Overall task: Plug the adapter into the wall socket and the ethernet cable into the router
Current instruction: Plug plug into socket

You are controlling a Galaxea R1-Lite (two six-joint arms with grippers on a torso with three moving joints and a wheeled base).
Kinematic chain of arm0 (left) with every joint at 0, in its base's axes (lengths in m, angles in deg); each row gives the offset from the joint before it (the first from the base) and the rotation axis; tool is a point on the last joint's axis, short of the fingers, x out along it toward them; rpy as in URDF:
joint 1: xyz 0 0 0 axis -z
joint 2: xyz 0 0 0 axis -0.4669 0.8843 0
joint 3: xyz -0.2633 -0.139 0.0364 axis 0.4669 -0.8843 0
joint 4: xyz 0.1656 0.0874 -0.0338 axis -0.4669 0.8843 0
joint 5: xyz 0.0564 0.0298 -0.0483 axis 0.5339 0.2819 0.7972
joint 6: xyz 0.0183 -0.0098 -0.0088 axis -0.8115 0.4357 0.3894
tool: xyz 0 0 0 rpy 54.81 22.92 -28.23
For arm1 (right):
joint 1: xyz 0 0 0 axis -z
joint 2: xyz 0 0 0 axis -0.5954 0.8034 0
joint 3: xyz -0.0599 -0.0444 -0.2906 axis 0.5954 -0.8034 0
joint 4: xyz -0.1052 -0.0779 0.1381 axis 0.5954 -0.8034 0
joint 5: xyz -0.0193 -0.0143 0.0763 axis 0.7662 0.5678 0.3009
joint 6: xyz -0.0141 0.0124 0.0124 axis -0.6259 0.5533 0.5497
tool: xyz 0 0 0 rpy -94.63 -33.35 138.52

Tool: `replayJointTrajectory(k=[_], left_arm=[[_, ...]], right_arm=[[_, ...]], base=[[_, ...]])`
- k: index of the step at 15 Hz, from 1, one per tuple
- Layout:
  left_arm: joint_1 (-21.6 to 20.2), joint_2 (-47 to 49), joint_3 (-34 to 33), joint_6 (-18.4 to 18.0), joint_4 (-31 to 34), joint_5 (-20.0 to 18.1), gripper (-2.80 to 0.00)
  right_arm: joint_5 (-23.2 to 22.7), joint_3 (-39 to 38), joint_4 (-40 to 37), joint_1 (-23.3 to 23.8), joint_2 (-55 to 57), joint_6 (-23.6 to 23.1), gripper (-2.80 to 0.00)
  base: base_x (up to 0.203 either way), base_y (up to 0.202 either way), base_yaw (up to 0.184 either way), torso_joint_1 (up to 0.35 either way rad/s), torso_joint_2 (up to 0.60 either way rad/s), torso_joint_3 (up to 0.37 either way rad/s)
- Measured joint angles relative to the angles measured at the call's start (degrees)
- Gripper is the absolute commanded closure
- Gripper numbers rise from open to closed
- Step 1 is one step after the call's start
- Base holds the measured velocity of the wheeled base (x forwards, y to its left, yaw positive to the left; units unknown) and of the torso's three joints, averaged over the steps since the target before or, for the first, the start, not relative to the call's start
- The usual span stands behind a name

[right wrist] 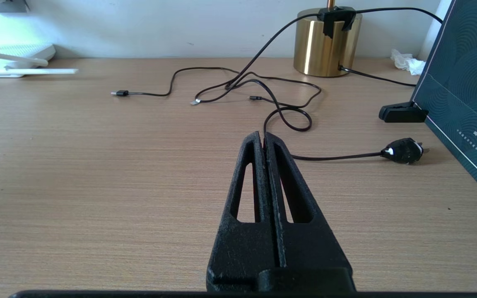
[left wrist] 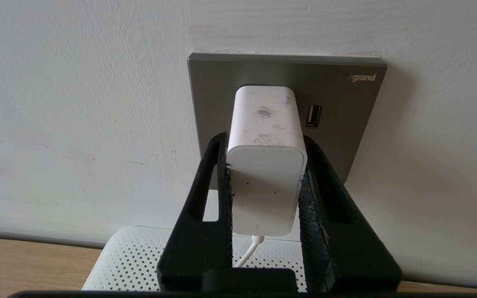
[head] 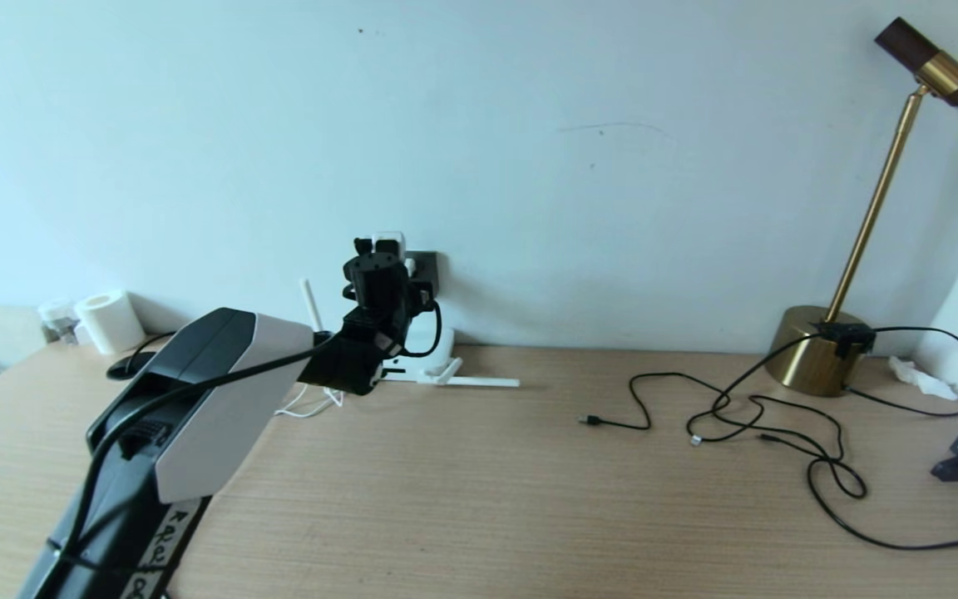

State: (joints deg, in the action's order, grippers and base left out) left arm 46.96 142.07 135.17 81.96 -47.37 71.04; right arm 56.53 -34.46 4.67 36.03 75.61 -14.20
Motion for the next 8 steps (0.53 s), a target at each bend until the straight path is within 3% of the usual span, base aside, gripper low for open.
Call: replayJointTrajectory(k=[8], left_arm=[[-0.49,0.09,-0.37,0.10,-0.27,-0.75,0.00]], right_arm=[[0.02,-0.02,0.02,0.00,0.00,0.00,0.00]], base=[[0.000,0.000,0.000,0.000,0.00,0.000]])
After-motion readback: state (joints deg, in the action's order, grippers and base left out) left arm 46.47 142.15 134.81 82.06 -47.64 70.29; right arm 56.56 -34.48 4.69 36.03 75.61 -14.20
